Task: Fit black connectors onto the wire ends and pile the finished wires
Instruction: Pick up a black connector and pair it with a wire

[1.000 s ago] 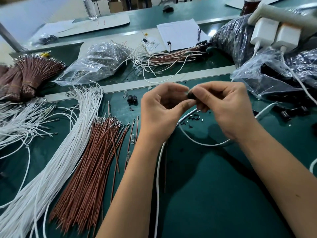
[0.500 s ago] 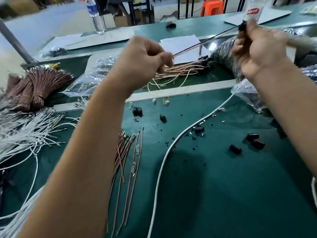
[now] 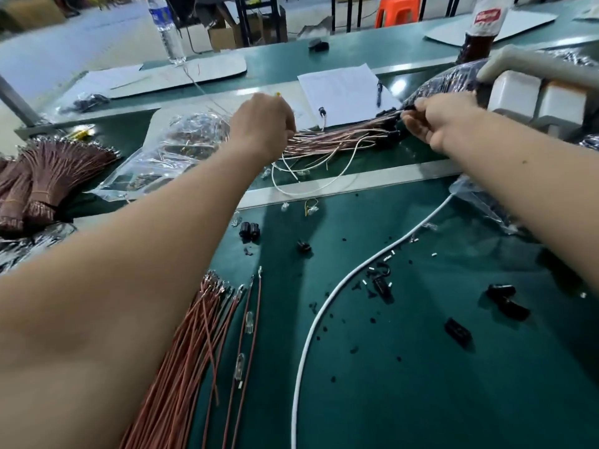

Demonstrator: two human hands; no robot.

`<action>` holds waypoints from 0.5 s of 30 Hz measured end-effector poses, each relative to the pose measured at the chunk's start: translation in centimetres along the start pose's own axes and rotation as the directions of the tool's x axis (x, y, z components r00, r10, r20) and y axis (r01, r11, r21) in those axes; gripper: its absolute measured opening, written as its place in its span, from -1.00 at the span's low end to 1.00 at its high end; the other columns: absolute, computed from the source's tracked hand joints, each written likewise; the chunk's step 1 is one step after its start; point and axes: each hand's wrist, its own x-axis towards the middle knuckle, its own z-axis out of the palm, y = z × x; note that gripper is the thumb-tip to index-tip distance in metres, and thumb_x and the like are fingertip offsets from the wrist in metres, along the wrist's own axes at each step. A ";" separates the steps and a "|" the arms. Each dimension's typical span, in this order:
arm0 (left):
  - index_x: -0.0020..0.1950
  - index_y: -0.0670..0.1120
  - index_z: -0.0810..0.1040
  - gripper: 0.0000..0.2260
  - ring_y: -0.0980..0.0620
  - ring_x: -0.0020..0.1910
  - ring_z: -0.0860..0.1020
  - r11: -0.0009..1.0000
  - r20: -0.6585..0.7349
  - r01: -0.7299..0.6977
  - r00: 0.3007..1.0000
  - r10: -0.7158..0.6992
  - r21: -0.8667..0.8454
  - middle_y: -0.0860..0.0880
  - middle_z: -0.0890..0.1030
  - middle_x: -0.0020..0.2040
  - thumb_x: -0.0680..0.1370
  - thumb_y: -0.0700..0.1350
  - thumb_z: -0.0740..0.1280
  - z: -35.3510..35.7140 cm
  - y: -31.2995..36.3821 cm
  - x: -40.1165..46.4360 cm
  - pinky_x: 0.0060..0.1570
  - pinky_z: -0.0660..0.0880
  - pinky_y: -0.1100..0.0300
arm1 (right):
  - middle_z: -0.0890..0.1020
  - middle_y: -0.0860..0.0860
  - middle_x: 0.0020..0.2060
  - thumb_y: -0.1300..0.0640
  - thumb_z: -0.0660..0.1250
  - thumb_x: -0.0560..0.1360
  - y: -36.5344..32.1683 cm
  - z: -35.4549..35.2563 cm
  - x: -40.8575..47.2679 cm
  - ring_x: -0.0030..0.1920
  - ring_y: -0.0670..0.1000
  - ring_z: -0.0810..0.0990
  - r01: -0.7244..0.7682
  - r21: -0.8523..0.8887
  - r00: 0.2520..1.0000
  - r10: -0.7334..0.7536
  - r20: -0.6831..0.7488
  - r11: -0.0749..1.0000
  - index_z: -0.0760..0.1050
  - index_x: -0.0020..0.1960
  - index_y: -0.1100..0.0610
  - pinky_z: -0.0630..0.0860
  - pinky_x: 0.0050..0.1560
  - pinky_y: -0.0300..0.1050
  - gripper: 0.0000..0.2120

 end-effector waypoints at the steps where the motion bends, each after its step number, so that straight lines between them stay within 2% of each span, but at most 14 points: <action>1: 0.05 -0.04 0.74 -0.90 -0.12 0.01 0.66 1.000 -0.004 0.008 1.000 -0.008 0.018 -0.10 0.71 0.02 0.56 -0.14 0.46 0.4 0.0 0.4 0.12 0.61 -0.07 | 0.61 0.13 -0.09 0.29 0.21 0.70 0.0 0.1 0.4 -0.34 -0.07 0.57 0.000 -0.017 1.000 0.000 0.003 1.000 0.44 0.40 0.29 0.55 -0.42 -0.32 -0.71; 3: 0.09 -0.03 0.72 -0.88 -0.14 0.09 0.62 0.997 0.009 0.027 1.000 -0.028 0.073 -0.12 0.70 0.06 0.57 -0.12 0.45 1.3 0.0 0.9 0.18 0.57 -0.08 | 0.58 0.15 -0.09 0.31 0.14 0.71 -0.1 0.3 1.0 -0.27 -0.05 0.59 -0.019 -0.005 0.998 0.020 0.054 1.000 0.40 0.42 0.31 0.60 -0.35 -0.29 -0.70; 5: 0.17 -0.02 0.69 -0.81 -0.18 0.23 0.54 0.992 0.026 0.047 0.998 -0.050 0.118 -0.15 0.66 0.15 0.57 -0.14 0.43 1.9 -0.1 1.1 0.25 0.51 -0.09 | 0.57 0.21 -0.04 0.32 0.08 0.73 -0.2 0.5 1.2 -0.16 0.02 0.62 -0.063 -0.014 0.990 0.065 0.126 0.998 0.37 0.44 0.32 0.67 -0.19 -0.22 -0.69; 8: 0.26 -0.05 0.65 -0.68 -0.19 0.32 0.46 0.991 -0.045 0.049 0.998 -0.044 0.120 -0.16 0.62 0.22 0.54 -0.28 0.37 2.2 0.0 0.5 0.28 0.48 -0.09 | 0.57 0.29 0.17 0.35 0.02 0.72 -0.2 0.5 0.6 -0.10 0.11 0.63 -0.049 -0.140 0.990 0.066 0.123 0.989 0.39 0.39 0.37 0.70 -0.07 -0.15 -0.69; 9: 0.26 -0.07 0.65 -0.67 -0.18 0.30 0.47 0.994 -0.084 0.052 0.996 -0.044 0.094 -0.15 0.62 0.21 0.54 -0.30 0.35 1.9 0.2 0.1 0.28 0.49 -0.08 | 0.58 0.27 0.19 0.36 0.03 0.71 -0.2 0.4 0.2 -0.16 0.09 0.60 -0.013 -0.180 0.995 0.032 0.099 0.983 0.42 0.34 0.38 0.70 -0.11 -0.16 -0.70; 11: 0.22 -0.08 0.67 -0.69 -0.14 0.25 0.52 0.997 -0.139 0.073 0.988 -0.073 -0.006 -0.13 0.63 0.19 0.53 -0.31 0.33 1.1 0.7 -0.7 0.25 0.51 -0.03 | 0.64 0.21 -0.06 0.37 0.13 0.68 0.1 0.3 -1.0 -0.33 0.03 0.52 0.111 -0.293 0.992 -0.088 0.088 0.950 0.48 0.28 0.38 0.63 -0.35 -0.21 -0.75; 12: 0.18 -0.07 0.68 -0.71 -0.11 0.20 0.56 0.994 -0.152 0.090 0.983 -0.099 -0.064 -0.12 0.65 0.16 0.52 -0.30 0.33 0.6 1.2 -1.5 0.23 0.53 0.00 | 0.64 0.23 -0.15 0.36 0.21 0.66 0.3 0.2 -2.0 -0.38 0.03 0.53 0.203 -0.401 0.978 -0.164 0.130 0.893 0.53 0.21 0.36 0.60 -0.42 -0.21 -0.81; 14: 0.09 -0.07 0.71 -0.74 -0.07 0.09 0.63 0.977 -0.132 0.129 0.980 -0.151 -0.168 -0.08 0.69 0.08 0.51 -0.28 0.31 -0.5 2.1 -3.5 0.16 0.57 0.05 | 0.68 0.25 -0.17 0.31 0.32 0.62 0.9 0.3 -4.6 -0.39 0.04 0.59 0.391 -0.565 0.913 -0.230 0.336 0.727 0.58 0.00 0.29 0.56 -0.44 -0.21 -0.93; 15: 0.04 -0.08 0.72 -0.77 -0.05 0.03 0.65 0.966 -0.085 0.152 0.981 -0.173 -0.208 -0.07 0.71 0.02 0.50 -0.27 0.32 -1.0 2.5 -4.7 0.12 0.59 0.06 | 0.70 0.25 -0.19 0.28 0.36 0.61 1.1 0.3 -6.1 -0.37 0.06 0.61 0.461 -0.599 0.871 -0.204 0.447 0.655 0.59 -0.06 0.28 0.55 -0.46 -0.22 -0.90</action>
